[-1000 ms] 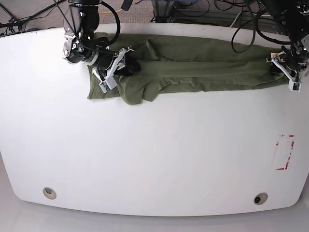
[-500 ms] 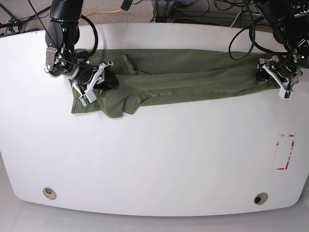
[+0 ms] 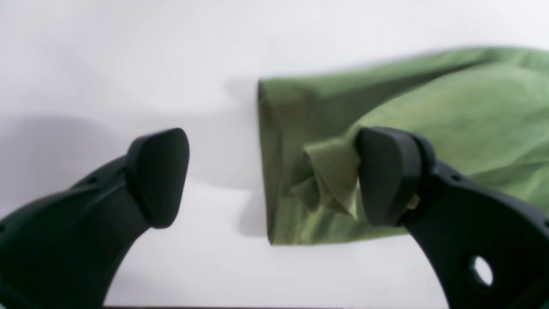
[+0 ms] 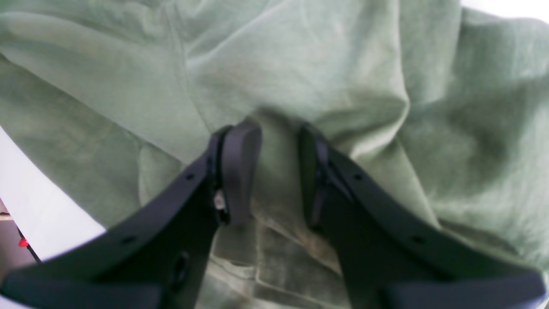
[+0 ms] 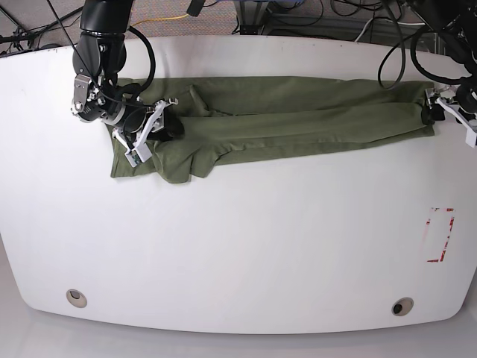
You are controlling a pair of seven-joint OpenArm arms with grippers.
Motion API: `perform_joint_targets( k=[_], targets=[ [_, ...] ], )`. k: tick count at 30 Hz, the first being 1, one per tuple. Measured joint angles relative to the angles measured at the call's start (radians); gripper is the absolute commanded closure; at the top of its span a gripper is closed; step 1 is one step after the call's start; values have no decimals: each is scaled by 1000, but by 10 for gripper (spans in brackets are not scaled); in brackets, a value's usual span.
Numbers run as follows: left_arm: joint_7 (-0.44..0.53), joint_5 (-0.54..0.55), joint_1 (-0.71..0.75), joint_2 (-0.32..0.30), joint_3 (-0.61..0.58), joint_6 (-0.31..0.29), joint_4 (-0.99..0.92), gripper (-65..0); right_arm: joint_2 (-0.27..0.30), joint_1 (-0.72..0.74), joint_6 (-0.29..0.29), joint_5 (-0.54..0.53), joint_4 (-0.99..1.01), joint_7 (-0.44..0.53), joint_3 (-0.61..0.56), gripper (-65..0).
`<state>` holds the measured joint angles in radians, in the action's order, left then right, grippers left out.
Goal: Fold the T-shirt properly
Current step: 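Grasp the strip's end with the left gripper and fold it toward the right gripper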
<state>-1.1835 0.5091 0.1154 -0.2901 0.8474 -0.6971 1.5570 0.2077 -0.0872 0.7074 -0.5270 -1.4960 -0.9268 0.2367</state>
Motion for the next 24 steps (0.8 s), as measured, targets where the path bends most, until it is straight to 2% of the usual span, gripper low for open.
perform_joint_targets(
  k=[6,14,15,16,19,20,21,22,24],
  targets=[
    [42,10,10,-5,-13,0,-90,-581,0,0,0,-1,0,1,0,-189],
    [76,15,3,-5,-91,0,-143,-569,-1,-3,0,0,-8,0,0,-189],
    [79,16,3,-5,-98,0,-145,-539,-1,-3,0,0,-8,0,0,-189],
    [80,16,3,-11,-114,0,-145,-474,-2,-3,0,0,-8,0,0,-189],
    [78,14,-2,-14,-142,1,-145,-251,-3,-6,0,-4,-8,-1,1,-189],
    [77,16,-2,-11,-145,0,-146,-135,-3,-10,-1,-13,-8,-2,4,-189],
    [77,18,-1,-5,-146,0,-147,-67,-3,-14,-4,-29,-8,-1,5,-189],
    [74,27,1,-2,-146,1,-147,-25,-2,-18,-4,-42,-8,-1,5,-189],
    [74,25,4,2,-149,0,-146,-18,3,-25,-4,-65,-8,-1,5,-189]
  ],
)
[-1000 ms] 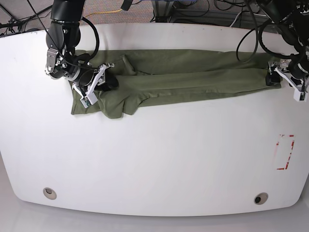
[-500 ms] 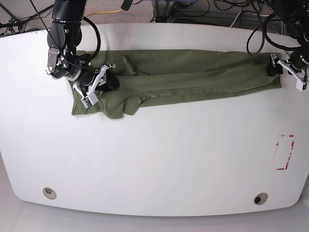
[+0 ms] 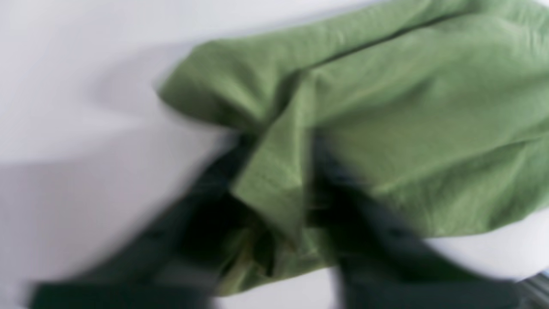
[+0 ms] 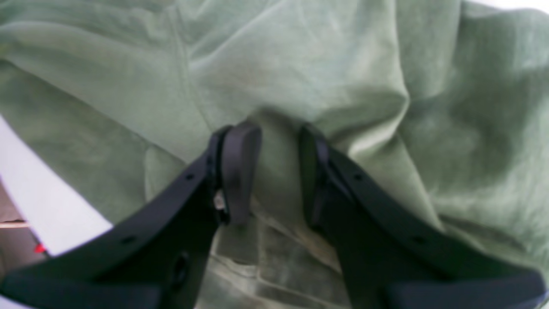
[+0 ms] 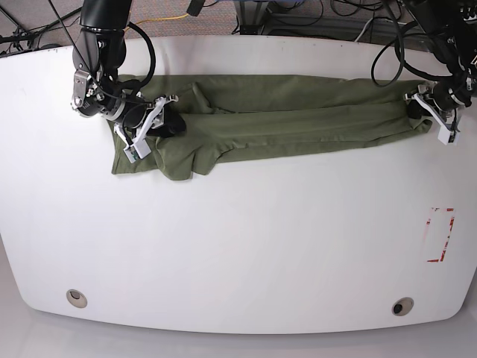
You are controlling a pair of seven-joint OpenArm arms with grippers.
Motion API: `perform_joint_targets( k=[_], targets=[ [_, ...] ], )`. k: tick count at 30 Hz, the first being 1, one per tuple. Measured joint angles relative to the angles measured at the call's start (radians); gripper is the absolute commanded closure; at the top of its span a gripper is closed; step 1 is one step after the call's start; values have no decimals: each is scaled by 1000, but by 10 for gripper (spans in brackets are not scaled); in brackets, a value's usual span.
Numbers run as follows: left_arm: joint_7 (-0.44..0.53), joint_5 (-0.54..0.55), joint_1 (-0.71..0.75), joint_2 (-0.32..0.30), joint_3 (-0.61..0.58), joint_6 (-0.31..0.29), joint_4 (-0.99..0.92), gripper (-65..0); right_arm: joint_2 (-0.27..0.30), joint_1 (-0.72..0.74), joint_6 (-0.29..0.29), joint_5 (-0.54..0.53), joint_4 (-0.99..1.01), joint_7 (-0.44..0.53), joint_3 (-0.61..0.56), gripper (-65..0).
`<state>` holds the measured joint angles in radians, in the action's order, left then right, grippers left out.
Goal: Fold the T-shirt properly
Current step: 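Grasp the strip's end with the left gripper and fold it toward the right gripper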
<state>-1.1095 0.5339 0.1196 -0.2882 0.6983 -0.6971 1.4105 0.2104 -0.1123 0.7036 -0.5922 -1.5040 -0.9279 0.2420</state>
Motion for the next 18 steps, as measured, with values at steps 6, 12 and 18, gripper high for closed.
perform_joint_targets(
  k=[6,12,18],
  targets=[
    [-23,-19,43,32,1,1,179,-50,-2,0,0,-6,0,-13,-2,-189],
    [-57,-28,90,95,-57,1,451,-53,-3,0,0,-8,0,-10,-2,-189],
    [-181,-18,68,172,-193,0,541,-54,-3,0,0,-10,0,-11,-5,-189]
  ],
)
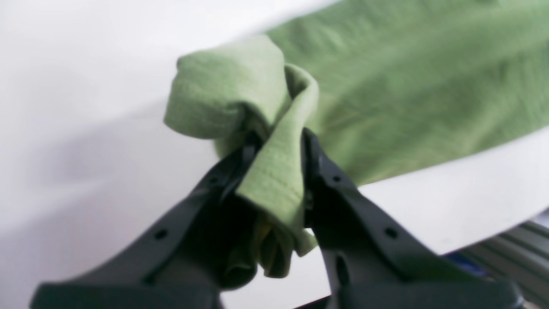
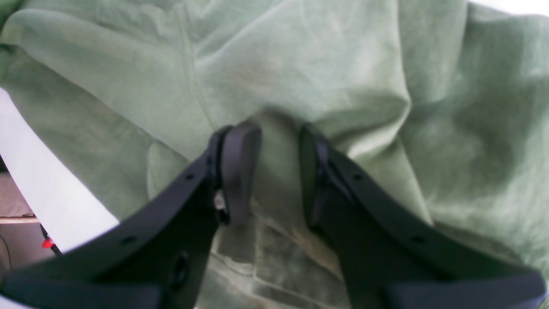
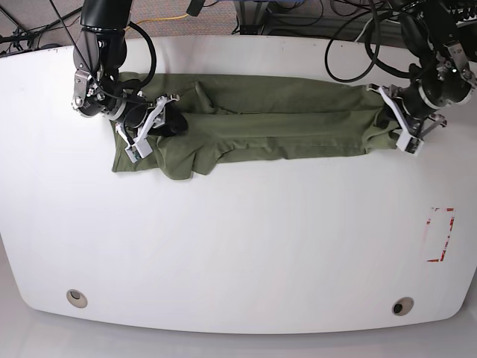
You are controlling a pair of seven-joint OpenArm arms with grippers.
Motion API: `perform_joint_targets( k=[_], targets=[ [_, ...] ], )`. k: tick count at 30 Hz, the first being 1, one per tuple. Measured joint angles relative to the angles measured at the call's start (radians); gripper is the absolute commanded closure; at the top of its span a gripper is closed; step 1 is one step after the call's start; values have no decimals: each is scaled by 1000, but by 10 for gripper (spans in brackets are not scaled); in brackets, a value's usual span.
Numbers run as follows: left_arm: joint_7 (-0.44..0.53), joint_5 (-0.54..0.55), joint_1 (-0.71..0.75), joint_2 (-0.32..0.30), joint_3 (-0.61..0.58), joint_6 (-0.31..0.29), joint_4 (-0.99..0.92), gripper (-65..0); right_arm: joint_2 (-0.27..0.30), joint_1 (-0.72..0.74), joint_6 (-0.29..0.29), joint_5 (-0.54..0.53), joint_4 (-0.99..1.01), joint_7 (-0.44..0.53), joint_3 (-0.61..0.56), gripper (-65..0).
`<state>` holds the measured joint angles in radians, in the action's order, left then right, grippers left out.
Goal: Fold the T-shirt properly
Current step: 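Grasp the strip's end with the left gripper and fold it toward the right gripper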
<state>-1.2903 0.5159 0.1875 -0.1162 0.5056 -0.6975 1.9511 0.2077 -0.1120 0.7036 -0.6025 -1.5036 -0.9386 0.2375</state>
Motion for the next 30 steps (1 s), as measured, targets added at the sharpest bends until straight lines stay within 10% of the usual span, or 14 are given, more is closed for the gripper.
perform_joint_targets(
  k=[15,30],
  targets=[
    [-5,-10,-116,257,-195,30,-34,-112,-3,-3,0,-3,2,3,3,-189],
    [12,-119,-166,270,-351,43,-172,-115,-3,1,0,-4,2,3,1,-189]
  ],
)
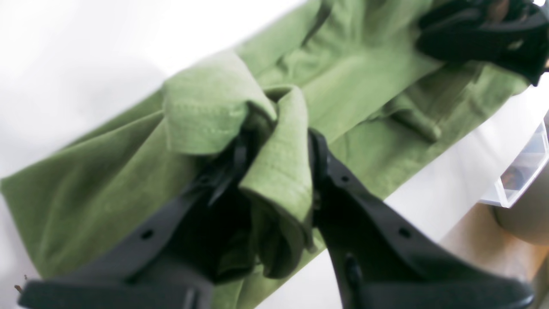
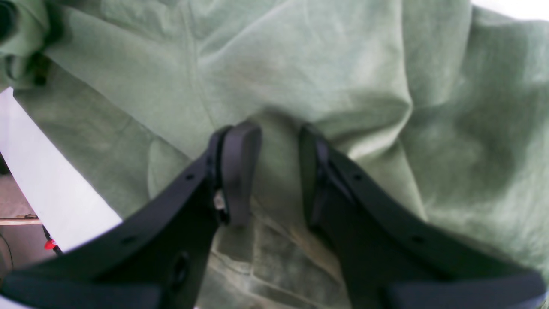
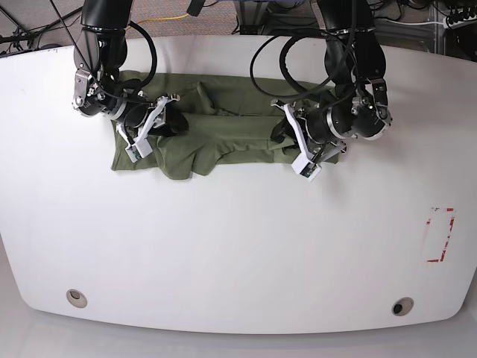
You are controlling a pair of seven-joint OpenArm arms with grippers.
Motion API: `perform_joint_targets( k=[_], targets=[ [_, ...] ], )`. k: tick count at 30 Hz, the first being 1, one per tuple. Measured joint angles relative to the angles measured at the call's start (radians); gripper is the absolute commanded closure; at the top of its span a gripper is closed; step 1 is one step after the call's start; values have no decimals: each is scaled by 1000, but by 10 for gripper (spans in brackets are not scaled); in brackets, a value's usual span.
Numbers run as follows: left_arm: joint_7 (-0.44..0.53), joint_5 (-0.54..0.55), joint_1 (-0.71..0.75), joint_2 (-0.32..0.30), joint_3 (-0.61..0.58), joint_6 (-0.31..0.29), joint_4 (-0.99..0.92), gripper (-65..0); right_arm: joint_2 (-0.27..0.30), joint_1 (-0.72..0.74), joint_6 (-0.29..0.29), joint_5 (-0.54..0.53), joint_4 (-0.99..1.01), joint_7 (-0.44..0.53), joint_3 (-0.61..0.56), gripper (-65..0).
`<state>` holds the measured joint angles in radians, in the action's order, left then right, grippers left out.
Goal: Fold the T-shirt properly
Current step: 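Grasp the strip's end with the left gripper and fold it toward the right gripper, then release the strip with both grippers and reposition them at its ends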
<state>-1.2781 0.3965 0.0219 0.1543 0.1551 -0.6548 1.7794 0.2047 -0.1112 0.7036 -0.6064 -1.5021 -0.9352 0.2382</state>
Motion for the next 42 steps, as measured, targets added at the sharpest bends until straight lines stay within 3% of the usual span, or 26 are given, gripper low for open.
perform_joint_targets(
  k=[3,7,11,17,22,26,30,39,42],
  targets=[
    [-1,0,-24,0,1,0,-31,-135,0,0,0,0,0,0,0,-189],
    [-1,4,-54,-1,-21,0,-69,-261,0,0,0,0,0,0,1,-189],
    [-4,1,-68,-8,-128,3,-85,-367,0,0,0,0,0,0,0,-189],
    [-10,16,-70,0,-321,-1,-24,-375,0,5,0,0,0,-1,0,-189],
    [-86,19,-69,-4,-441,-4,74,-375,-2,17,1,8,1,-16,-2,-189],
    [-84,16,-77,-3,-430,-4,116,-375,-2,21,0,7,3,-16,-2,-190],
    [-83,-2,-80,-17,-343,0,117,-375,-3,34,1,8,5,-31,-2,-192],
    [-85,-38,-55,-195,-156,0,117,-374,-5,41,-5,35,-41,-82,0,-193],
    [-23,-39,-14,-233,-98,-1,112,-374,-3,39,-10,25,-104,-127,4,-233]
  ],
)
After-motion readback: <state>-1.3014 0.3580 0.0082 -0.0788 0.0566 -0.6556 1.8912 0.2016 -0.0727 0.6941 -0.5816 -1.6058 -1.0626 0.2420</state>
